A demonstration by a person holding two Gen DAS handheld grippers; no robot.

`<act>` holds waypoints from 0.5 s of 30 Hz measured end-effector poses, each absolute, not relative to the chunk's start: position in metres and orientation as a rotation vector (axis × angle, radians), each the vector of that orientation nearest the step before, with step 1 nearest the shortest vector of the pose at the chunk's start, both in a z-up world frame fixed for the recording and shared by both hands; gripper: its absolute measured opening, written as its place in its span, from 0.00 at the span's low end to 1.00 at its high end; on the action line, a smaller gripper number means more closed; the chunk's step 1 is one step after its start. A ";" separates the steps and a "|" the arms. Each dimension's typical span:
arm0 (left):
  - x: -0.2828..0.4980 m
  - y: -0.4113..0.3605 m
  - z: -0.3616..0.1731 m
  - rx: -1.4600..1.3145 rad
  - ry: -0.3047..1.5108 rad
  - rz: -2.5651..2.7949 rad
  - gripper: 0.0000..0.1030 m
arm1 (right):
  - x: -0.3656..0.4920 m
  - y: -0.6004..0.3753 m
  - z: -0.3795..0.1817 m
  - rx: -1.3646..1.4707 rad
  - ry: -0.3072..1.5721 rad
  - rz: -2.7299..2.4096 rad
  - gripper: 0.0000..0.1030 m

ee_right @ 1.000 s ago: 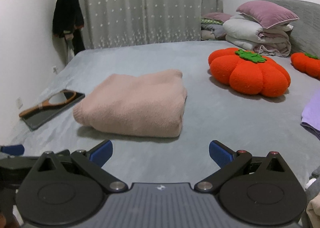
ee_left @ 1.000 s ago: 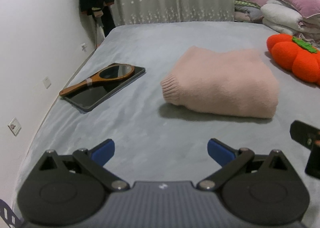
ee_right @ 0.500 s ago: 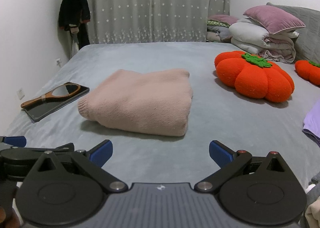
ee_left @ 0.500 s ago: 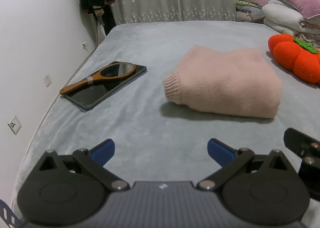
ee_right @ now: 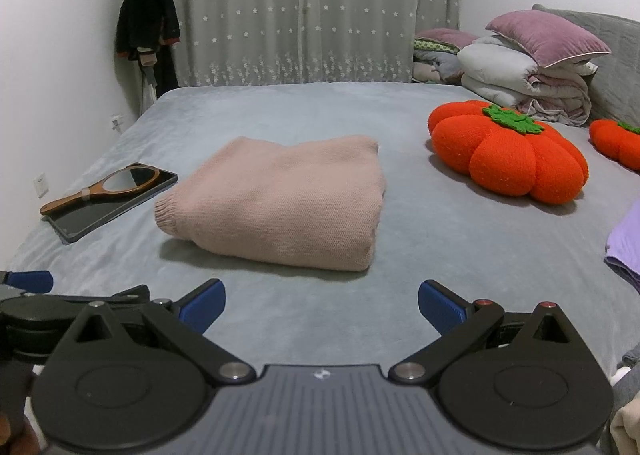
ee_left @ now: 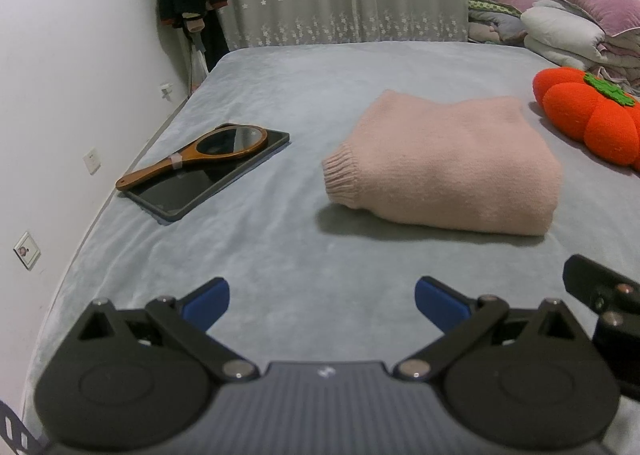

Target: Fold clothes

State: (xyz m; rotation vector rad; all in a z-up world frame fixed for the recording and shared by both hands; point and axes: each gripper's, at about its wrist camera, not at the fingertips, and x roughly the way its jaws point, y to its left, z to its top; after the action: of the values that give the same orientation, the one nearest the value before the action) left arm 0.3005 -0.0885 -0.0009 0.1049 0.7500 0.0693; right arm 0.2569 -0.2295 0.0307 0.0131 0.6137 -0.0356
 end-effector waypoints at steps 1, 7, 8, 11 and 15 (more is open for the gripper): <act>0.301 -0.088 -0.001 0.104 0.750 0.069 1.00 | 0.257 -0.230 0.031 0.013 0.613 -0.035 1.00; 0.301 -0.088 0.000 0.101 0.750 0.066 1.00 | 0.258 -0.230 0.031 0.013 0.613 -0.036 1.00; 0.301 -0.088 -0.001 0.100 0.750 0.065 1.00 | 0.258 -0.231 0.030 0.014 0.613 -0.036 1.00; 0.301 -0.087 -0.001 0.097 0.750 0.057 1.00 | 0.259 -0.233 0.030 0.019 0.614 -0.037 1.00; 0.302 -0.084 -0.001 0.086 0.751 0.056 1.00 | 0.257 -0.238 0.032 0.039 0.610 -0.032 1.00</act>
State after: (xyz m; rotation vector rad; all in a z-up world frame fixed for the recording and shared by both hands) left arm 0.3018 -0.0842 -0.0009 0.0857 0.7511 0.0564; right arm 0.2569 -0.2375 0.0316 0.0395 0.6096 -0.0317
